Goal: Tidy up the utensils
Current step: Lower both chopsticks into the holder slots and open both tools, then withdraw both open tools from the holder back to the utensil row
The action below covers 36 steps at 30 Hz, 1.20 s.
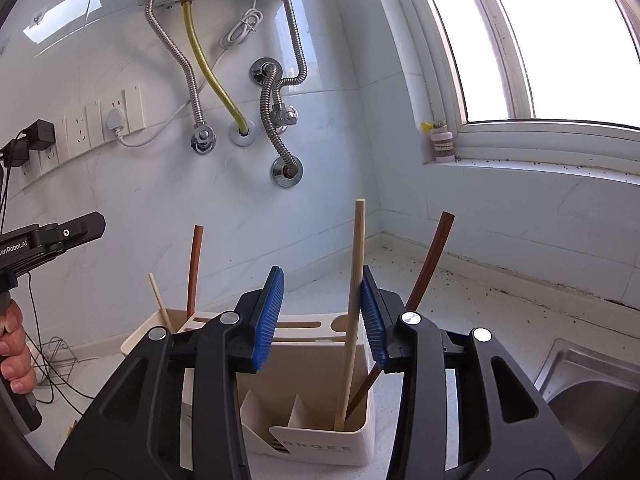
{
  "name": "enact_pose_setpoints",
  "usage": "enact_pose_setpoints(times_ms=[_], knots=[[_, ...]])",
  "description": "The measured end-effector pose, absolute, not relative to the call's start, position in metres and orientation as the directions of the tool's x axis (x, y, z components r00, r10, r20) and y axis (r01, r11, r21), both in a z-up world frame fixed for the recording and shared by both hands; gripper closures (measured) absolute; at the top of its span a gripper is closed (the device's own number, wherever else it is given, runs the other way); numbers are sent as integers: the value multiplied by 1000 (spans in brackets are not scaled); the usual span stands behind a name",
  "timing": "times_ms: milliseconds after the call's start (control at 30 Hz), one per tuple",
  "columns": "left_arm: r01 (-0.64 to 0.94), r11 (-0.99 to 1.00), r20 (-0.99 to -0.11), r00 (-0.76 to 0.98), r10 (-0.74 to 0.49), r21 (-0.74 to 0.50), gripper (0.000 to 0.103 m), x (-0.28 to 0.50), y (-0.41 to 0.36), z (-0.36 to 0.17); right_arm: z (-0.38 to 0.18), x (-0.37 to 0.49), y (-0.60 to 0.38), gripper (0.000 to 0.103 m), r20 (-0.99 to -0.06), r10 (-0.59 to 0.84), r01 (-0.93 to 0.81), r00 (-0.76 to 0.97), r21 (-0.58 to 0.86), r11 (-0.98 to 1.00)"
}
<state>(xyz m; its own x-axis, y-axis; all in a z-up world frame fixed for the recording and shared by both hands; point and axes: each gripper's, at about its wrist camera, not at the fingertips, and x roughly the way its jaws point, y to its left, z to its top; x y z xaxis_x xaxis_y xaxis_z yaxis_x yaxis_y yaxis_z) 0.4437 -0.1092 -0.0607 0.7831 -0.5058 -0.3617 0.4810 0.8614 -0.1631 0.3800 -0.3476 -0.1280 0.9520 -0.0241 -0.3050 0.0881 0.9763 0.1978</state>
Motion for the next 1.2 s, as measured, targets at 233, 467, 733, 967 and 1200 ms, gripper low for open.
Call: enact_pose_setpoints(times_ms=[233, 467, 733, 967, 1200], knots=[[465, 871, -329, 807, -490, -157, 86, 430, -95, -48, -112, 372, -349, 66, -275, -40, 93, 961, 184, 979], [421, 893, -281, 848, -449, -157, 72, 406, -66, -32, -84, 350, -339, 66, -180, -133, 153, 975, 99, 983], [327, 925, -290, 882, -372, -192, 67, 373, -15, -26, -71, 335, -296, 62, -181, -12, 28, 983, 86, 996], [236, 951, -326, 899, -293, -202, 60, 339, 33, -26, -87, 327, -240, 62, -232, 122, -94, 965, 129, 987], [148, 973, -376, 903, -206, -176, 59, 306, 76, -34, -104, 317, -188, 62, -280, 234, -195, 931, 159, 968]])
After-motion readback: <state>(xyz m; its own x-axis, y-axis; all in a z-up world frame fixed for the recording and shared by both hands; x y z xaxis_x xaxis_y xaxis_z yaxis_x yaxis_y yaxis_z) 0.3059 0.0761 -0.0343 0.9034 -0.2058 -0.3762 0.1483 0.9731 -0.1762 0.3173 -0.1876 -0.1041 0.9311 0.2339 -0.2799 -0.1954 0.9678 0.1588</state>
